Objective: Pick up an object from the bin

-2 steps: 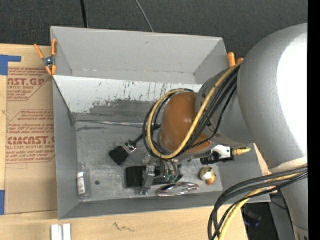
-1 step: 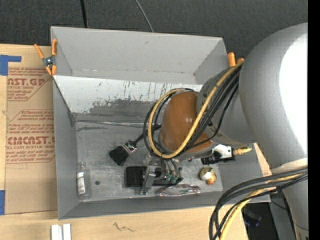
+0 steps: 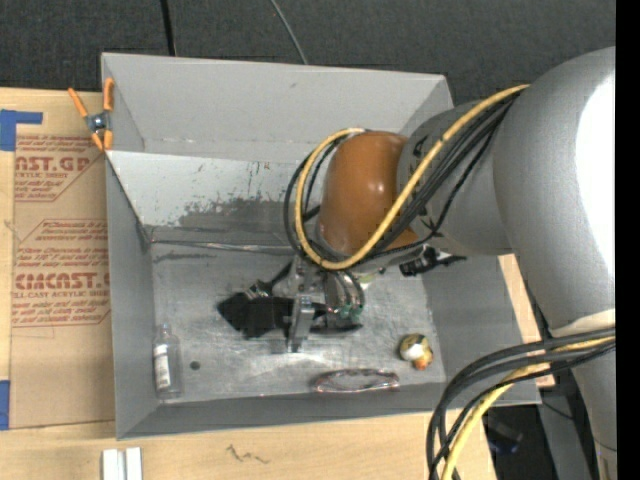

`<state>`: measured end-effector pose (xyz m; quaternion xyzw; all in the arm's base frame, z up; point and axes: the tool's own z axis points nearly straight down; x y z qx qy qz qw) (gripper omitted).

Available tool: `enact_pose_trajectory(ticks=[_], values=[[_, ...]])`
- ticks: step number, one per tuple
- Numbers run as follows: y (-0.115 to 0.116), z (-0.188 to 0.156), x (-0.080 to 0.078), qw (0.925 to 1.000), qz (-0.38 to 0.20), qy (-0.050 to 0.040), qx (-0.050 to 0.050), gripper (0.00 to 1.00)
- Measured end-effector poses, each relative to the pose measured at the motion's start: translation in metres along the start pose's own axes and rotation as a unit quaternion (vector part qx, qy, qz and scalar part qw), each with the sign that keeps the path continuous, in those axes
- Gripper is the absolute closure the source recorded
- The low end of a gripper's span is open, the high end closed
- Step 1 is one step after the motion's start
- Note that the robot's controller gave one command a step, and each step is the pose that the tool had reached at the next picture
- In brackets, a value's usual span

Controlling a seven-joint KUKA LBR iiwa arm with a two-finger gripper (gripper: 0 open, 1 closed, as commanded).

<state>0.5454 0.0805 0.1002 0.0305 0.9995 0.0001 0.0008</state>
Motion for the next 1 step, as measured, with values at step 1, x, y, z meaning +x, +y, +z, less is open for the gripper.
enact_pose_trajectory(ticks=[1], values=[[-0.0321,-0.1107,0.0541,0.9986,0.052,0.0025,0.001,1.00]])
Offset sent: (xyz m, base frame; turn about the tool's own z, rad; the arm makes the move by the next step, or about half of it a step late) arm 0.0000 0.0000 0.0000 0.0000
